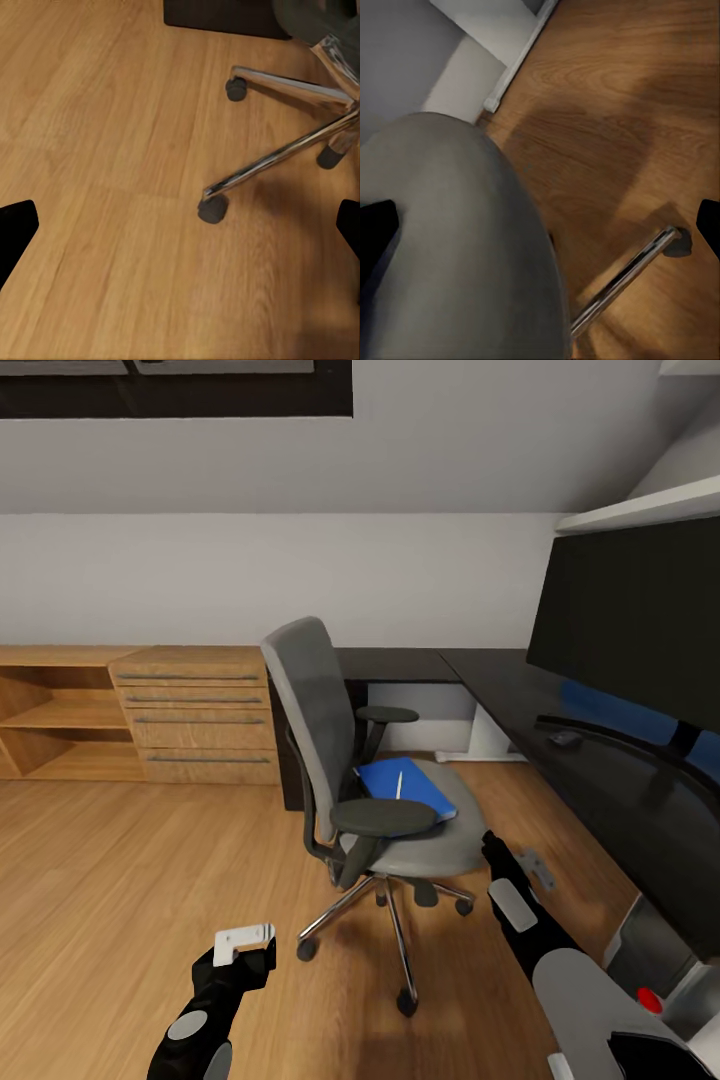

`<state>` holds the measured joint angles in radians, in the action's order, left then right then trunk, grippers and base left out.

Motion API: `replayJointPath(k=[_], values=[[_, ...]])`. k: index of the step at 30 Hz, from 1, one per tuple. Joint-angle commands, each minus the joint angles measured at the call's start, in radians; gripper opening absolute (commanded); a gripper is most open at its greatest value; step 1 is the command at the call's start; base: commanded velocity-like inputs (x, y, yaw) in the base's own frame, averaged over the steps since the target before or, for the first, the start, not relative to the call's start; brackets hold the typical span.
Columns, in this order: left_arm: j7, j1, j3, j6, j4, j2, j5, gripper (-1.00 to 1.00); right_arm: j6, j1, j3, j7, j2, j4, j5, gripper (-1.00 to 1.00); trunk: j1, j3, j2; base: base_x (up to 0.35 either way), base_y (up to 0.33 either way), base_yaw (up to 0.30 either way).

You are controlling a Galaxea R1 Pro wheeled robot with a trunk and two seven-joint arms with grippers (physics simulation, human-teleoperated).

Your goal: In the bedroom, organize the workspace by keeping the computer under the desk, ensuring the monitor is on the desk, placing the keyboard on the desk next to the monitor, placing the mouse on the desk next to the keyboard, moving the folder from the swivel chair onto the desk next to the mouse, stacking the notebook on top of the folder with the pen on top of the notebook, and positioning the swivel chair next to the desk.

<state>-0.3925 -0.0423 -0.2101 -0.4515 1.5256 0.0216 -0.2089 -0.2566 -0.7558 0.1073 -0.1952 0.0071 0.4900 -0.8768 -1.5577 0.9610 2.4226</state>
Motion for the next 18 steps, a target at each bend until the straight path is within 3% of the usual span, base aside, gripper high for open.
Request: replayJointPath(k=[1,10,18], values=[[-0.009,-0.001,-0.002,-0.003,0.001,0.0,-0.01,1.0,-0.004,0.0,0.001,0.001,-0.002,0.0,-0.013,1.0,0.0,0.001,0.0,0.19,0.0,0.0],[-0.009,-0.001,-0.002,-0.001,0.001,-0.001,-0.01,1.0,0.029,0.0,0.005,0.002,-0.029,-0.001,-0.026,1.0,0.0,0.001,0.0,0.202,0.0,0.0],[-0.009,-0.001,-0.002,-0.001,0.0,-0.001,-0.01,1.0,0.039,0.0,0.005,0.001,-0.049,-0.001,-0.066,1.0,0.0,0.001,0.0,0.174,0.0,0.0]])
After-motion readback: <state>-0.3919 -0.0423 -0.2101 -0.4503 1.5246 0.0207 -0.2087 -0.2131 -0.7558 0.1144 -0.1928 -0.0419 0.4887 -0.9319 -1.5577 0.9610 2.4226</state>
